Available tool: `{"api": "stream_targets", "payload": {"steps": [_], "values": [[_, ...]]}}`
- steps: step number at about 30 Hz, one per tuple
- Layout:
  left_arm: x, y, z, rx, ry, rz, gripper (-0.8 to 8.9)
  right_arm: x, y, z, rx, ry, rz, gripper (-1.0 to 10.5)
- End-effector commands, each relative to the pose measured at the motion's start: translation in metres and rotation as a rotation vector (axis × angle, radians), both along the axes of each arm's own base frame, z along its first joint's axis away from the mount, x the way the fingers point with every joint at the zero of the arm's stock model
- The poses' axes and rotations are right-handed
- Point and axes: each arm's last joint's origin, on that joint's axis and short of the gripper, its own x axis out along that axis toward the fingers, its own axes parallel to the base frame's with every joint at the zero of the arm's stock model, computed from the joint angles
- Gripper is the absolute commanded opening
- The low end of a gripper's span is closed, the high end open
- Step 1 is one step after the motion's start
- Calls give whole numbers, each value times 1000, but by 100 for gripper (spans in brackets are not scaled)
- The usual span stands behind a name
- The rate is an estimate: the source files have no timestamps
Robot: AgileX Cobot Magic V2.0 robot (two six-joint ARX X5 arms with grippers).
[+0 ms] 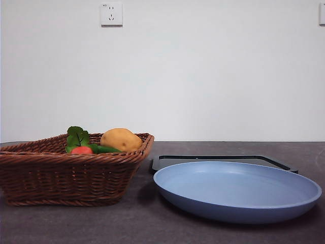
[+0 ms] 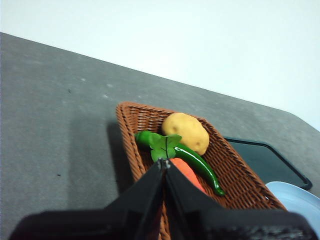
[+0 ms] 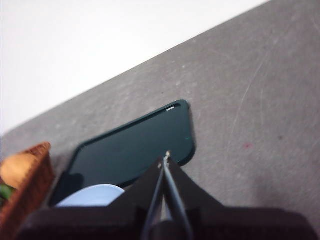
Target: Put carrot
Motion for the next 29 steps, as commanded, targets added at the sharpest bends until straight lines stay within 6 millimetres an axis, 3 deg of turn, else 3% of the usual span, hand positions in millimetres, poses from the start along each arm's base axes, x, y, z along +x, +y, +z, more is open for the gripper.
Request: {"api": "stream_targets", "payload": {"steps": [1,5,13,21,29], "values": [[0,0,0,-38,3,0,7,0,1,2,84,-3,36,4],[-2,1,10,-61,24,34,7,-3,3,16,94,-2,103,3],[3,1,54,-49,129,45,7,-3,3,66,80,92,115,4],[34,-3,90,12,213,-158,7,16,6,110,1,214,212,4],[68,-12,105,9,368,-357,7,49,9,118,-55,476,369,4]]}}
